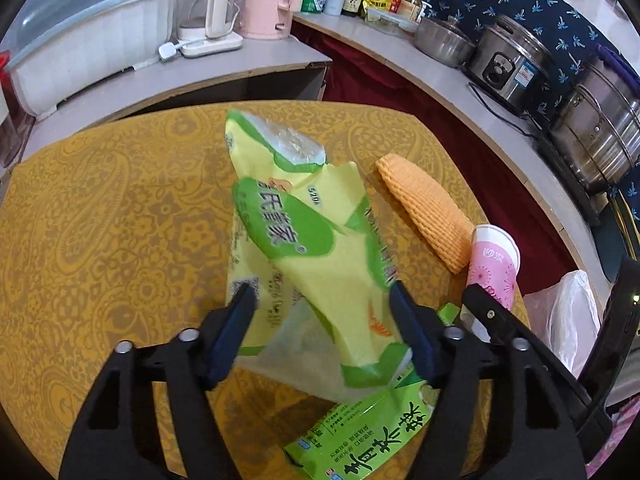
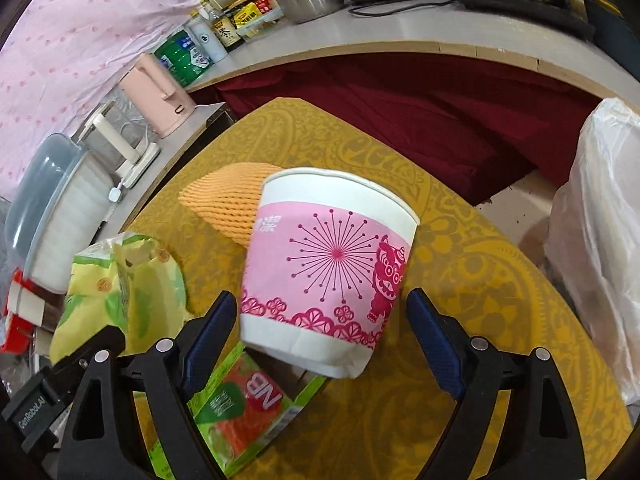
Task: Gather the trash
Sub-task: 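Grasp the yellow-green bread bag with the left tool while the right tool grasps the pink paper cup, then carry the bread bag with the left tool while the right tool carries the cup over the bin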
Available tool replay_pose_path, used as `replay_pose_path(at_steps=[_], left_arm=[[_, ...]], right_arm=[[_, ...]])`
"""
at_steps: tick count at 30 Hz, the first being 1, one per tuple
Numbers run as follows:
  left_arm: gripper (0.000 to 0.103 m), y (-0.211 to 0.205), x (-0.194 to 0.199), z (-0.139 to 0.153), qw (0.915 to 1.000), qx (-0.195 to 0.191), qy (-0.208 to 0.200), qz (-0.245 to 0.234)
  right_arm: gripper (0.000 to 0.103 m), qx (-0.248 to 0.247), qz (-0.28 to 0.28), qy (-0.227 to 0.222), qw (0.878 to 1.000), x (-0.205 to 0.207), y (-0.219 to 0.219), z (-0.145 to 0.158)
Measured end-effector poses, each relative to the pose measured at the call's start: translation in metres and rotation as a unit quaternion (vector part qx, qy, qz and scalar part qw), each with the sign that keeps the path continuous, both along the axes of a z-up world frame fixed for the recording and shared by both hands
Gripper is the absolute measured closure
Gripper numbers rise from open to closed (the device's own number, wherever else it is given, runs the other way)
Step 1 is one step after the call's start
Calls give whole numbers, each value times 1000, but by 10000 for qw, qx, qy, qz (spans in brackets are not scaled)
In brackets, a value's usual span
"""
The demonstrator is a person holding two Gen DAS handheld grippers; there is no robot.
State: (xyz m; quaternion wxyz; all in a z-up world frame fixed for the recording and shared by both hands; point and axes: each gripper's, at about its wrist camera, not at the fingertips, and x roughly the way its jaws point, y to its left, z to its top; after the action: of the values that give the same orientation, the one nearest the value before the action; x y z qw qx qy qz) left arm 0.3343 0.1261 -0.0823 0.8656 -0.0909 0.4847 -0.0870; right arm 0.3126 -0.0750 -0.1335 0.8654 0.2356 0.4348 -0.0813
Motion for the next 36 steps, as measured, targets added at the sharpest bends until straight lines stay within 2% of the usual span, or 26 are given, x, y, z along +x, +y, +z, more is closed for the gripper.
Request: replay_pose_path(at_steps=[3,6,16,27,36], left_arm=[[50,0,-1,-4,10000,13,-2,-2],[61,2,-3,-2,10000,15,-55,-13],[80,2,-22,20,9997,-33,-246,-25],[84,-13,-59,71,9970,-26,-765,-143],[84,-50,-97,114,9920,-8,-1178,-464]], right_arm=[[19,-93,38,-51,9999,3,2,0],[26,-134,74,-89,9998,3,1,0],[31,-83,54,-350,9993,-19,-10,18],[32,-30,24,-803,9968,-60,-20,66],[32,-58,-163,-1219,9924,-105,-46,108]])
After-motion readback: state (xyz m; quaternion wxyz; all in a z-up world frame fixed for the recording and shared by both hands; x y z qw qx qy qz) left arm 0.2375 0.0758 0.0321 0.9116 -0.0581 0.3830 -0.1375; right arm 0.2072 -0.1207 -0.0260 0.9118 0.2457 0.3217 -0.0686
